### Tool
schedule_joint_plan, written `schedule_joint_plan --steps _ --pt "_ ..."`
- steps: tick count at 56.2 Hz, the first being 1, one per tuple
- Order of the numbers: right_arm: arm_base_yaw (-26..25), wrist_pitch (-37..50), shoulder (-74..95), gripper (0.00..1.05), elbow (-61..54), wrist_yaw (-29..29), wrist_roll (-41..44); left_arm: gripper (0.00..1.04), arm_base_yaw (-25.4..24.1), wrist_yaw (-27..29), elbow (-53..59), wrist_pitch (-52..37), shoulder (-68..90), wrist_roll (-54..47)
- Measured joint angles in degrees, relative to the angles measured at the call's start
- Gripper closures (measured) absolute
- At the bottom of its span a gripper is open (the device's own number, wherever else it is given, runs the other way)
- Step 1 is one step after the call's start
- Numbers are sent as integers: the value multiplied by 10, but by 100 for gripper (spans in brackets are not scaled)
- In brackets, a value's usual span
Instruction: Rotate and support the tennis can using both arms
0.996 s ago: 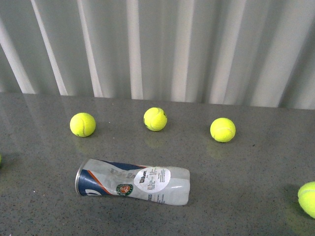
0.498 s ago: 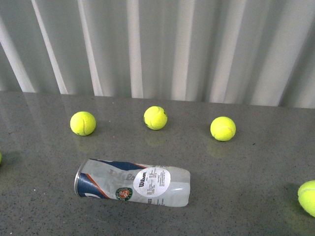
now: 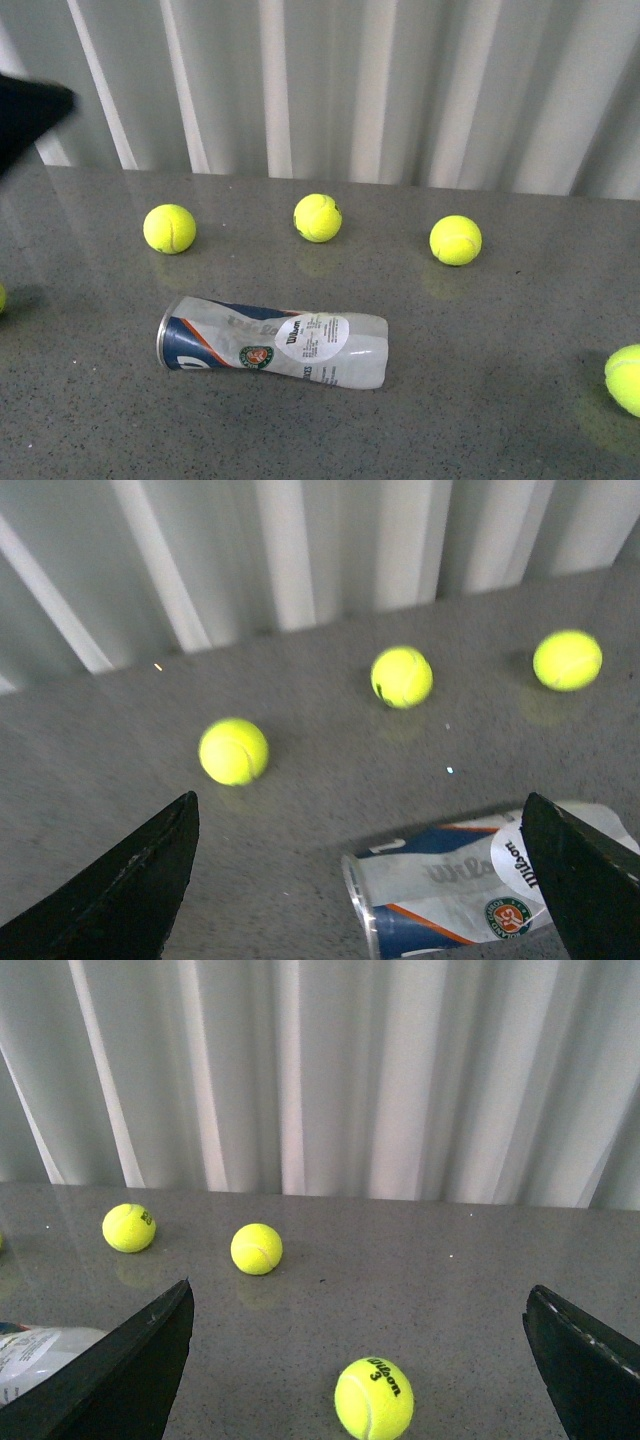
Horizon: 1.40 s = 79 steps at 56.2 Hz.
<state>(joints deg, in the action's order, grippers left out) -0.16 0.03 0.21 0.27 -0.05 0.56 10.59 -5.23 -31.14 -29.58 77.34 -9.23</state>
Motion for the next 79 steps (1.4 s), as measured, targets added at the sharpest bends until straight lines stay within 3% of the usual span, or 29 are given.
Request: schedule_joint_plan --steps 12,30,51,63,79 --pt "0 0 0 7 0 0 0 7 23 26 -82 -53 253 22" --pt "0 0 0 7 0 0 0 7 -12 46 -134 -70 362 33" --pt "0 0 0 7 0 0 0 7 -73 -92 -176 19 381 146" --pt "0 0 0 7 0 0 0 7 -63 -163 -174 37 390 206" --pt "0 0 0 7 0 0 0 7 -36 -194 -159 35 392 233"
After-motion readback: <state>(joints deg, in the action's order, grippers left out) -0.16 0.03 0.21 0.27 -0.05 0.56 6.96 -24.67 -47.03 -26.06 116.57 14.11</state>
